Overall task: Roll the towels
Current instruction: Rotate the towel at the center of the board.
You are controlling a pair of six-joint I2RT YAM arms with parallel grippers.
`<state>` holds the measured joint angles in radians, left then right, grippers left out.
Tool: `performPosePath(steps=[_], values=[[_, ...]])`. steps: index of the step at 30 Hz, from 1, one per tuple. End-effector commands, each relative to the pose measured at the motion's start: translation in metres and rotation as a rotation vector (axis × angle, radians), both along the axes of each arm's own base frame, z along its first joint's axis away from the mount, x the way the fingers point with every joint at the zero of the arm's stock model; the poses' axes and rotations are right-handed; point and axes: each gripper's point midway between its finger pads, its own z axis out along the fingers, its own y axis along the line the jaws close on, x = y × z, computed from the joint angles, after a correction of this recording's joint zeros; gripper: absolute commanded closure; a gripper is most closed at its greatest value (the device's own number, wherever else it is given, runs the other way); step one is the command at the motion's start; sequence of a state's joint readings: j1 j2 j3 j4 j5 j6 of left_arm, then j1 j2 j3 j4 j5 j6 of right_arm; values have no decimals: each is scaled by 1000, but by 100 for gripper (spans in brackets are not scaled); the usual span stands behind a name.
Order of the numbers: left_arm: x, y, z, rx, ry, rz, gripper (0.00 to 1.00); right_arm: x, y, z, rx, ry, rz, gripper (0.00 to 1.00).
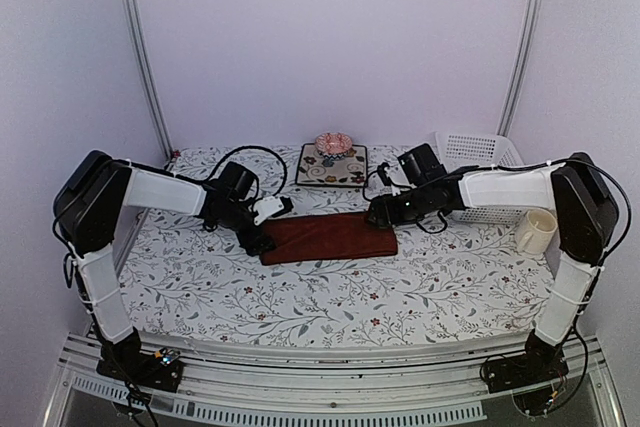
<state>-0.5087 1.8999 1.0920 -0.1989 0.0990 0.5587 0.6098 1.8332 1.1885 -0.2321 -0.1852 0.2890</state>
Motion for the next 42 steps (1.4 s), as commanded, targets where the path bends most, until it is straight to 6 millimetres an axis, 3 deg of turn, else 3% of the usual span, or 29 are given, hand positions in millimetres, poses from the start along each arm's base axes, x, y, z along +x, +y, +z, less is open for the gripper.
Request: performPosePath(steps=[1,4,5,10,14,17,19,21,25,30,34,42], values=[[-1,37,-27,140,30,46,11,16,-1,38,-17,-108,-12,29],[19,51,-24,157,3,90,11,21,-4,40,-33,-132,-29,25],[24,58,-34,177,11,104,11,23,-4,40,-37,-142,-37,24],[69,80,-24,241,-103,166,10,40,1,34,-63,-157,-50,20],[118,93,13,229,-240,269,3,59,12,18,-91,-144,-49,19],[129,86,51,103,-269,296,3,74,24,14,-92,-141,-41,19],[125,78,90,13,-314,288,3,81,33,7,-86,-127,-24,19],[114,72,117,-58,-335,269,3,86,42,0,-77,-115,-3,19],[81,68,134,-121,-300,229,3,86,52,-19,-64,-69,34,17],[37,67,93,-119,-151,169,3,73,60,-45,-34,13,84,16],[12,69,68,-115,-79,141,3,63,58,-63,-34,61,92,16],[-6,76,46,-90,-29,138,3,13,58,-71,55,170,162,14]])
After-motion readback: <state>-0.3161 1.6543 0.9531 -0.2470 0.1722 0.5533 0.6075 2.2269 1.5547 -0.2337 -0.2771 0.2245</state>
